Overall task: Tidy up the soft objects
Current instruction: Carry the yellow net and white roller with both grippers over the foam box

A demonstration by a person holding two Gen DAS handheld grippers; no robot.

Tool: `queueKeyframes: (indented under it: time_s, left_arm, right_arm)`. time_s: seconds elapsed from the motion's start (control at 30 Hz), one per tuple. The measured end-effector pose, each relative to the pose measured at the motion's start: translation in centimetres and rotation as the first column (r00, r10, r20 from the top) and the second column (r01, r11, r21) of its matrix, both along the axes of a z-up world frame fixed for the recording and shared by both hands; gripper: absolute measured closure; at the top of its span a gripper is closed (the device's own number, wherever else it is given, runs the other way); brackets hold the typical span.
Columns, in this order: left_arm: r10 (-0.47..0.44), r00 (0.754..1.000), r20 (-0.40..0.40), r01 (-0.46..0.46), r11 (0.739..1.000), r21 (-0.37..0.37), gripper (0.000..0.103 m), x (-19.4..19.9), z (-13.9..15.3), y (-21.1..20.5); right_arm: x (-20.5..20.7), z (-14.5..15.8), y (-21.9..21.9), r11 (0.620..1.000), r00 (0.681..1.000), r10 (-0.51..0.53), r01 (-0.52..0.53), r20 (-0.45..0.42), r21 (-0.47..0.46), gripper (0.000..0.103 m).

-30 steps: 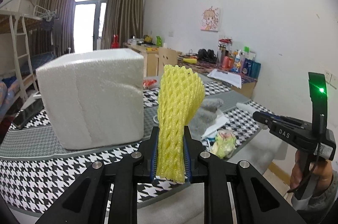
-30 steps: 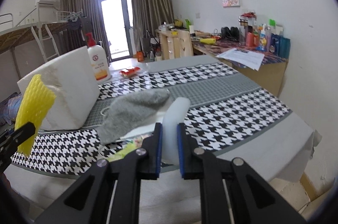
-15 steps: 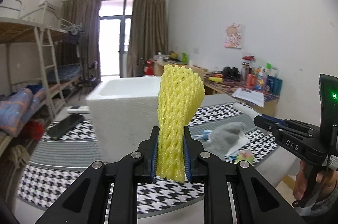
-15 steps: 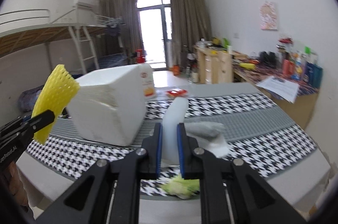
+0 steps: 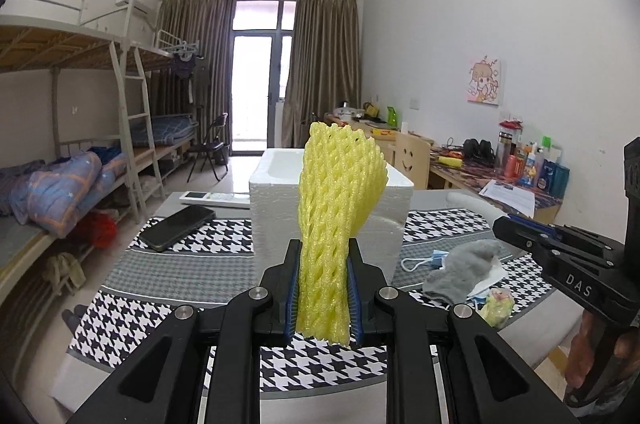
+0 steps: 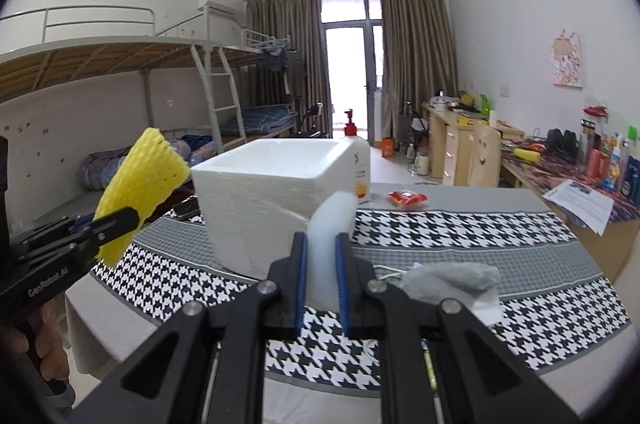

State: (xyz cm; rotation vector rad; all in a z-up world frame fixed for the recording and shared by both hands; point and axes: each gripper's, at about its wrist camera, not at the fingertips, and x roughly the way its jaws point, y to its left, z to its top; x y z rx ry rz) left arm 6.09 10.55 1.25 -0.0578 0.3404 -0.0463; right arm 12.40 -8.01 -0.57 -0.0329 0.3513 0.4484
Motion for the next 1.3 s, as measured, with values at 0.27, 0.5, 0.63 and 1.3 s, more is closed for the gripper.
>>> queueKeyframes:
  time_s: [0.27,0.5,0.63,1.3]
  left_arm:
    - [-0.005,1.000,0.000,0.005,1.000,-0.012,0.082,0.5,0.5,0.4]
    - [-0.004,1.000,0.011,0.004,1.000,-0.016,0.081,1.2,2.0,0.7]
    - [-0.005,1.000,0.018,0.006,1.000,-0.013,0.081,1.9,2.9,0.9]
    - [-0.006,1.000,0.019,0.005,1.000,0.026,0.081,4.3,6.0,0.7]
  right_arm:
    - [-0.2,0.8,1.2,0.999,1.000,0.024,-0.024,0.013,-0.023,0.086]
    - [0.4,2.2,1.9,0.999,0.999,0.046,-0.046,0.025,-0.029,0.086]
    - [0.8,3.3,2.3,0.998,0.998,0.046,-0.045,0.041,-0.041,0.086]
    - [2.8,5.9,4.1,0.997,0.995,0.068,-0.064,0.078,-0.050,0.086]
